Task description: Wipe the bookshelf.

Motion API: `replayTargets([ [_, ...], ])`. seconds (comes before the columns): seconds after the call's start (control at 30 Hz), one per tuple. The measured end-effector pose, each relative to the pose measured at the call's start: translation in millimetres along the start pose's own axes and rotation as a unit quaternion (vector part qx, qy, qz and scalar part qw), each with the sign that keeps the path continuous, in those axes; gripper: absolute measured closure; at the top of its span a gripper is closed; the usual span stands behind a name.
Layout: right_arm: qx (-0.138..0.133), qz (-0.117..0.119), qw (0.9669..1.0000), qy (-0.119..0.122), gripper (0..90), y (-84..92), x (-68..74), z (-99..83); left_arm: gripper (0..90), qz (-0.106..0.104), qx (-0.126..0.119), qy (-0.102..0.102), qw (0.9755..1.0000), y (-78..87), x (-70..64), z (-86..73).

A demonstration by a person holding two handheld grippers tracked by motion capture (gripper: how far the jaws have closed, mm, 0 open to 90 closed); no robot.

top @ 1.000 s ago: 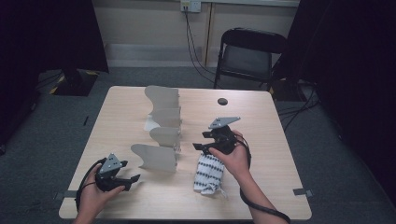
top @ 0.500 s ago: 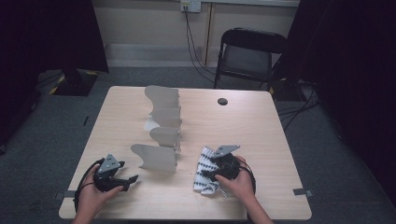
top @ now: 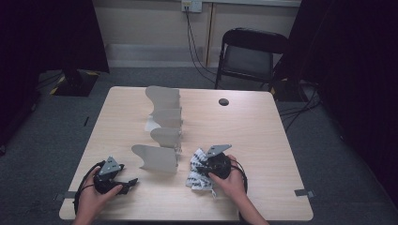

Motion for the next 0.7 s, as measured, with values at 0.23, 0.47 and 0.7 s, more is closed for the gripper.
replayTargets([
  [0.23, -0.003, 0.010, 0.9999, -0.002, 76.0, -11.1, 3.6, 11.5, 15.8, -0.003, 0.003, 0.001, 1.0000, -0.5, 0.9, 0.1],
  [0.47, 0.004, 0.024, 0.9997, 0.005, 76.7, -18.1, 8.3, 25.0, 15.4, -0.004, 0.003, 0.002, 1.0000, -0.7, 0.7, 0.0],
  [0.7, -0.001, 0.040, 0.9992, 0.000, 76.8, -21.8, 12.0, 31.1, 15.1, -0.004, 0.003, 0.004, 1.0000, -0.9, 0.7, 0.1],
])
Point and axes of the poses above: each handheld gripper's, and its own axes: y roughly backward along the jaws, z roughly out of its top, x roughly to its left, the point moved 1 cm from there along -y, roughly forward along the jaws
